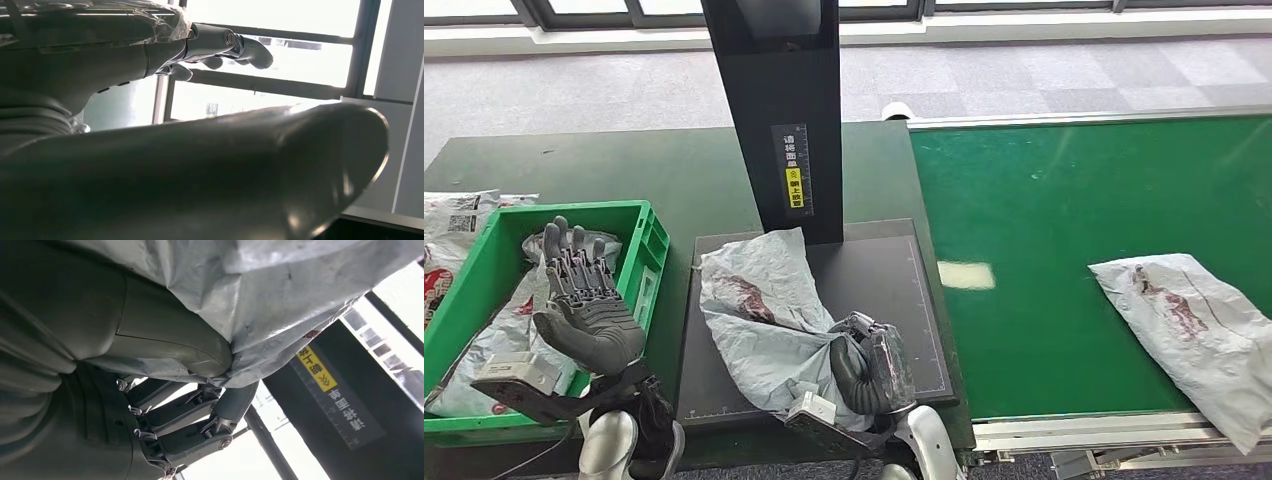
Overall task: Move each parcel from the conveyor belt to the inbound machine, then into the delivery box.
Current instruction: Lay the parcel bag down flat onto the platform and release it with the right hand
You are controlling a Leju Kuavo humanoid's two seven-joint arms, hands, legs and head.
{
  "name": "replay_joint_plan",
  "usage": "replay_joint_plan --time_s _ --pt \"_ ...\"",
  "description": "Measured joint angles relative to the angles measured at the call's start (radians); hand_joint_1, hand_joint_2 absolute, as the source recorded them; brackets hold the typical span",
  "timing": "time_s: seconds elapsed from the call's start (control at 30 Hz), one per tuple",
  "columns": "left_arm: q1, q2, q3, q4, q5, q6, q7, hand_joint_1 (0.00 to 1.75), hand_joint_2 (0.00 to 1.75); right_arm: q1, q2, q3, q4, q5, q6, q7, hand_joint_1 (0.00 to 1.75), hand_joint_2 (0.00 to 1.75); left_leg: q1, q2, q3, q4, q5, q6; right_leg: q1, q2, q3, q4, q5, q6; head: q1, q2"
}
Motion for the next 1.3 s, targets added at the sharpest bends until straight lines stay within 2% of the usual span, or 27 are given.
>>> replay_joint_plan --time_s 0.03,0.07,0.27,0.63,0.73,0.83,0.93,1.0,1.07,1.17,1.23,1.3 --pt "0.000 0.000 0.000 0.002 0.000 0.000 0.000 0.00 0.00 0.000 -0.001 0.000 0.000 0.015 -0.006 0.019 0.21 1.75 0.000 0.000 0.000 0.000 0.000 0.000 0.000 0.000 0.000 0.000 0.000 0.000 0.000 0.000" --pt "0.000 0.000 0.000 0.004 0.000 0.000 0.000 0.00 0.00 0.001 -0.003 0.000 0.000 0.035 -0.012 0.039 0.00 1.75 0.000 0.000 0.000 0.000 0.000 0.000 0.000 0.000 0.000 0.000 0.000 0.000 0.000 0.000" --pt "0.001 0.000 0.000 0.011 0.000 -0.002 0.000 0.00 0.00 0.014 -0.016 0.000 -0.001 0.149 -0.062 0.133 0.00 1.75 0.000 0.000 0.000 0.000 0.000 0.000 0.000 0.000 0.000 0.000 0.000 0.000 0.000 0.000" --pt "0.014 0.002 -0.005 0.014 -0.035 -0.012 0.000 0.00 0.00 0.053 -0.025 -0.023 -0.080 0.350 -0.086 0.145 0.00 1.75 0.000 0.000 0.000 0.000 0.000 0.000 0.000 0.000 0.000 0.000 0.000 0.000 0.000 0.000" --pt "0.017 0.002 -0.012 0.023 -0.059 0.012 0.002 0.00 0.00 0.068 -0.023 -0.033 -0.120 0.375 -0.086 0.140 0.00 1.75 0.000 0.000 0.000 0.000 0.000 0.000 0.000 0.000 0.000 0.000 0.000 0.000 0.000 0.000" --pt "0.019 0.002 -0.024 0.033 -0.092 0.072 0.013 0.00 0.00 0.098 -0.015 -0.055 -0.208 0.350 -0.086 0.033 0.00 1.75 0.000 0.000 0.000 0.000 0.000 0.000 0.000 0.000 0.000 0.000 0.000 0.000 0.000 0.000" --pt "0.020 0.004 -0.043 0.039 -0.188 0.149 0.037 0.00 0.00 0.140 0.012 -0.104 -0.348 0.267 -0.087 -0.171 0.00 1.75 0.000 -0.001 0.000 0.000 0.000 0.000 0.000 -0.001 0.000 0.000 0.000 0.000 0.000 0.000" --pt "0.019 0.011 -0.062 0.041 -0.260 0.174 0.064 0.00 0.00 0.167 0.029 -0.136 -0.437 0.201 -0.088 -0.261 0.00 1.75 0.000 -0.001 0.000 0.000 0.000 0.000 0.000 -0.001 0.000 0.000 0.000 0.000 0.000 0.000" --pt "0.017 0.023 -0.081 0.046 -0.318 0.168 0.096 0.00 0.00 0.190 0.042 -0.160 -0.502 0.138 -0.087 -0.308 0.00 1.75 0.000 -0.001 0.000 0.000 0.000 0.000 0.000 -0.001 0.000 0.000 0.000 0.000 0.000 0.000" --pt "0.016 0.046 -0.102 0.056 -0.409 0.155 0.131 0.00 0.00 0.214 0.053 -0.177 -0.570 -0.040 -0.087 -0.387 0.00 1.75 0.000 0.000 0.000 0.000 0.000 0.000 0.000 0.000 0.000 0.000 0.000 0.000 0.000 0.000" --pt "0.014 0.064 -0.106 0.068 -0.464 0.135 0.158 0.00 0.00 0.222 0.054 -0.177 -0.626 -0.151 -0.086 -0.412 0.00 1.75 0.000 0.000 0.000 0.000 0.000 0.000 -0.001 0.000 0.000 0.000 0.000 0.000 0.000 0.000" --pt "0.010 0.088 -0.114 0.089 -0.510 0.075 0.198 0.00 0.00 0.224 0.054 -0.177 -0.694 -0.200 -0.086 -0.419 0.00 1.75 0.000 0.000 0.001 0.000 0.000 0.000 -0.001 0.000 0.000 0.000 0.000 0.000 0.000 0.000"
